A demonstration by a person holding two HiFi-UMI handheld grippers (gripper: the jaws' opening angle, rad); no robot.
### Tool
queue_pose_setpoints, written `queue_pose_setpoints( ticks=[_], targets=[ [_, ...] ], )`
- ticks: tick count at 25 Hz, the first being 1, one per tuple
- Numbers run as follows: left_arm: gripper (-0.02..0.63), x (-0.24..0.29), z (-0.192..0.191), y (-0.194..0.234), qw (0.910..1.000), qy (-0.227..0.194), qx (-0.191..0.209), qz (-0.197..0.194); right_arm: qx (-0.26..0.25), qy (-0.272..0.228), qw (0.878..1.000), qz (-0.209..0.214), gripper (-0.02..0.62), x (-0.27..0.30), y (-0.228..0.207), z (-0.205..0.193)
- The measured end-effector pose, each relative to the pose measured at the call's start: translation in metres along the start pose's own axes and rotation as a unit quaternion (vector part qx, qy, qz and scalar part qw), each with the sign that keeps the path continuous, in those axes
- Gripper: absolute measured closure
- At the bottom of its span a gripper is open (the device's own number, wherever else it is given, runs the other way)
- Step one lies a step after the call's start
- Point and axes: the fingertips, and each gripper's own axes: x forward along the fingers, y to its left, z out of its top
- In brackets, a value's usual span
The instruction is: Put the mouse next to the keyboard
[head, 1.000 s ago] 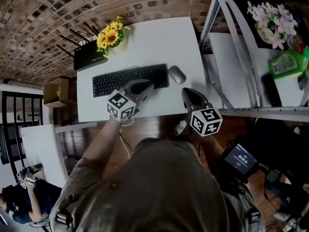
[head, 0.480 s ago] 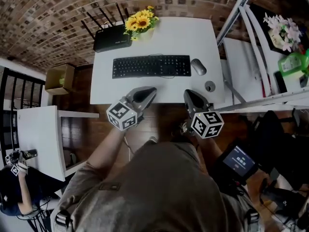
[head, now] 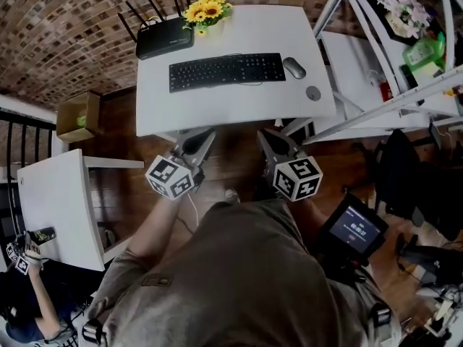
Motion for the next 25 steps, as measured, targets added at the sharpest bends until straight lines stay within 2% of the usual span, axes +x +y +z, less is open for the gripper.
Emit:
queue_pose_setpoints(
  ticks=[3, 9, 17, 25],
  targets=[
    [0.604, -0.008, 0.004, -0.002, 0.9996, -0.020, -0.017, 0.013, -0.007, 0.006, 1.000, 0.009, 0.584, -0.005, 0.010, -0.003],
    [0.604, -0.025, 0.005, -0.010, 0.9985, -0.037, -0.014, 0.039, -0.014, 0.012, 0.999, 0.026, 0.584, -0.011, 0.020, -0.014],
    [0.604, -0.013, 0.002, -0.047, 0.9972, -0.046, -0.037, 0.046, -0.014, 0.012, 0.999, 0.029, 0.586, -0.037, 0.009, -0.013],
    [0.604, 0.002, 0.001, -0.065, 0.9984, -0.036, -0.029, 0.034, -0.025, 0.002, 0.999, 0.035, 0.586, -0.042, 0.003, -0.003]
  ],
)
